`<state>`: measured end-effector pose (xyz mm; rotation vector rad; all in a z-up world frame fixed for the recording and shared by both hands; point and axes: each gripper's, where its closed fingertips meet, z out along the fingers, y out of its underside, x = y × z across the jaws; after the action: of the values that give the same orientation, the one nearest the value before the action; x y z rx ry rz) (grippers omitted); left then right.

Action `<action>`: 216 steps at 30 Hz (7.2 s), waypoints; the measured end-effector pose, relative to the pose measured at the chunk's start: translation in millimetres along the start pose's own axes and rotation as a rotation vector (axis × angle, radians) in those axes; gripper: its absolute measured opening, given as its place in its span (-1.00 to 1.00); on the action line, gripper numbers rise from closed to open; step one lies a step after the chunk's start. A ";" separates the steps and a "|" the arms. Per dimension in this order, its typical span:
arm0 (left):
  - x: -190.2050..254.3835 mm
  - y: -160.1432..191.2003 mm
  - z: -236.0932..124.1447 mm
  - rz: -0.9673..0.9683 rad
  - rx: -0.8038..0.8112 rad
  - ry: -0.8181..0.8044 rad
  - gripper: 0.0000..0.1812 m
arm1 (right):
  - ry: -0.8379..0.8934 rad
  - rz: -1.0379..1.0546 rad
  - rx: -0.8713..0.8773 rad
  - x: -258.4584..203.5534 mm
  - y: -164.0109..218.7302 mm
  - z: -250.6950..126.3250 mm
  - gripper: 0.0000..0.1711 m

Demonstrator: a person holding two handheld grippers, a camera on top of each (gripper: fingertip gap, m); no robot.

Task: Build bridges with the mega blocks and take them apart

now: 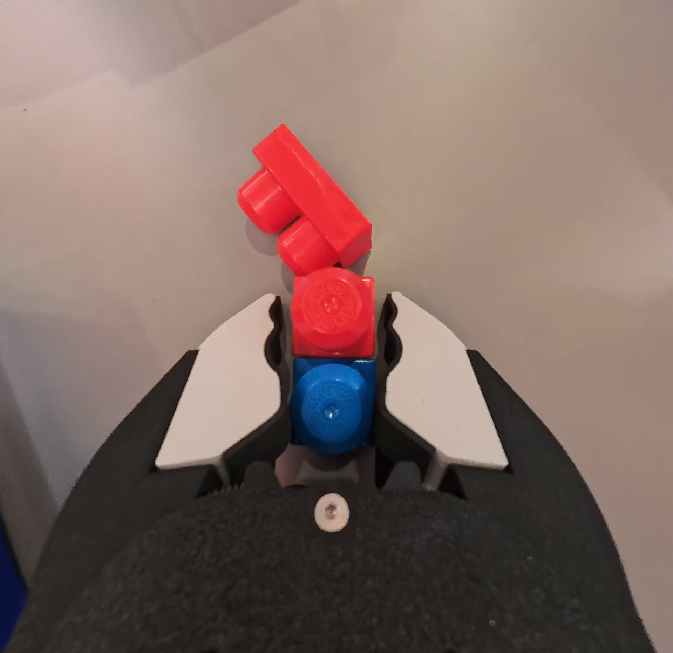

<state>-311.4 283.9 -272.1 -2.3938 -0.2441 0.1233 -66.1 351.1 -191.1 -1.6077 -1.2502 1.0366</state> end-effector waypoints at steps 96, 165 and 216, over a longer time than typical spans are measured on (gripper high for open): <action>89.9 -25.7 -87.4 -0.039 0.334 -0.067 -0.23 | 0.007 -0.008 0.031 -4.0 -8.3 -16.3 -0.44; 33.6 -10.8 -14.5 -0.213 0.131 -0.103 0.08 | 0.028 0.012 0.019 8.9 -0.5 -16.9 -0.45; 64.0 35.1 -147.8 -0.118 0.562 0.031 0.13 | 0.167 -0.182 0.048 -6.8 1.0 12.9 -0.08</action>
<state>-220.8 175.0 -187.8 -1.8179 -0.2916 0.0861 -79.1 345.8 -195.3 -1.4816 -1.2245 0.7969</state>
